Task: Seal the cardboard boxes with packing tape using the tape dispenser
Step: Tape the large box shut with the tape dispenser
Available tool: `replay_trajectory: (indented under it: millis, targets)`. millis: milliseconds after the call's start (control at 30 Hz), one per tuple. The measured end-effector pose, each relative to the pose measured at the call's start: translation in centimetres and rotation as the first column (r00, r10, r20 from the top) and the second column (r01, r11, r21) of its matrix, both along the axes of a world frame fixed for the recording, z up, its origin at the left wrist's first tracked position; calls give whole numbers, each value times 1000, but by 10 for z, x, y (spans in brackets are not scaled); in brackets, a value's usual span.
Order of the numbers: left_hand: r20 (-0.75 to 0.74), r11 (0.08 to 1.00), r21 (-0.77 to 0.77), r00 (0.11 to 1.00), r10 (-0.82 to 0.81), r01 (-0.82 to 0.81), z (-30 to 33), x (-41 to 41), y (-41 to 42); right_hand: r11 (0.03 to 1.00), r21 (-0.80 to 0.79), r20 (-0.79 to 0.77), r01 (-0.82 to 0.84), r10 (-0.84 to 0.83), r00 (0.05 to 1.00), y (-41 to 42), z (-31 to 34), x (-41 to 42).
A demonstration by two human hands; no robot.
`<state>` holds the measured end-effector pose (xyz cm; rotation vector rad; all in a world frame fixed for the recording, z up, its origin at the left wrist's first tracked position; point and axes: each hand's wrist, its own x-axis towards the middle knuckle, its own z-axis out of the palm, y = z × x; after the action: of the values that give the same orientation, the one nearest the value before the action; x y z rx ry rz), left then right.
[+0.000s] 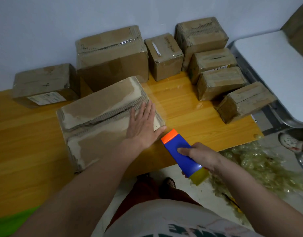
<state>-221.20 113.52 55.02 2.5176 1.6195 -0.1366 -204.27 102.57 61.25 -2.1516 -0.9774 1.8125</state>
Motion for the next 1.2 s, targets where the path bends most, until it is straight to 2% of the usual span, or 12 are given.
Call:
replay_trajectory:
  millis: [167,233,400,500,633,800,867,933,1000,1067,1133,1200]
  targets:
    - [-32,999,13,999,38,-38,2,-1,-2,984,-75,179,-162,173,968,4,-21,0]
    - [-44,999,21,998,45,-44,1,0,-3,984,-115,200,-140,161,966,-15,-36,10]
    - [-45,990,67,990,130,-127,1,22,-4,983,165,429,-82,3,903,6,-41,42]
    - [30,974,67,976,215,-216,5,34,-4,947,319,448,-47,-106,887,32,-41,52]
    - [5,983,63,985,170,-170,4,29,-6,961,207,483,-182,62,873,50,-57,49]
    - [18,996,-2,996,87,-87,9,-2,-10,941,52,605,-334,237,760,65,-93,49]
    - [-5,993,-17,993,114,-114,11,-10,-10,944,74,649,-323,200,734,72,-96,50]
    - [-16,991,-22,991,130,-131,11,-9,-11,920,270,695,-286,19,719,76,-90,48]
    - [-14,989,-11,989,146,-146,10,-6,-11,752,641,526,-153,-285,801,74,-75,31]
    - [-13,987,5,987,160,-160,7,-5,-11,514,857,273,-40,-387,881,60,-57,-2]
    - [-20,987,27,987,160,-160,4,-5,-11,393,919,114,36,-352,929,43,-47,-37]
    - [-19,987,59,988,151,-150,3,-3,-11,390,911,13,133,-350,937,33,-48,-62]
